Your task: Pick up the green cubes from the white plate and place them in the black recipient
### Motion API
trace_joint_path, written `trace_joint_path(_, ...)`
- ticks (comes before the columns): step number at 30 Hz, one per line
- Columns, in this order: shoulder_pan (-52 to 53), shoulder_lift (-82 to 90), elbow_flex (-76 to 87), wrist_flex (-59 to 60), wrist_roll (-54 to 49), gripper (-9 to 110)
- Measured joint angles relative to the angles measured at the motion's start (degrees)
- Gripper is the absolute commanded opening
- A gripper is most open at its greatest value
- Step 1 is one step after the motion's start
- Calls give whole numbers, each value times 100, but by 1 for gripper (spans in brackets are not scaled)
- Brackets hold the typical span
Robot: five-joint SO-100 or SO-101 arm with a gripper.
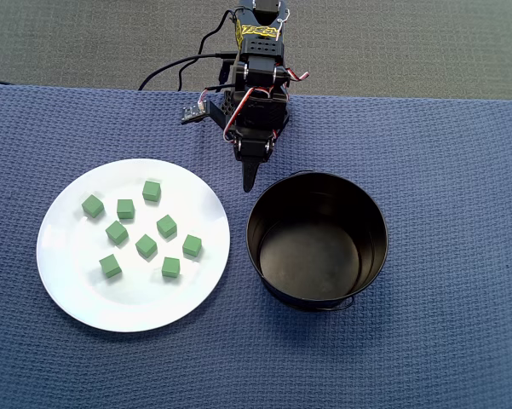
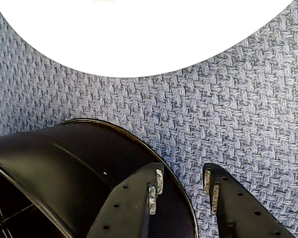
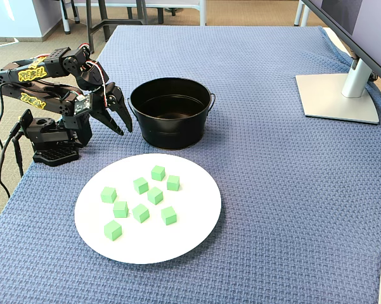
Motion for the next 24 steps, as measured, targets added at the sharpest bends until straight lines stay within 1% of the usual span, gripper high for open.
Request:
trace_joint_path(11, 79, 0, 0, -158, 316, 0)
trace_joint_path(20, 79, 0, 0, -237, 325, 0)
trace_joint_path(24, 79, 0, 0, -97, 308, 0)
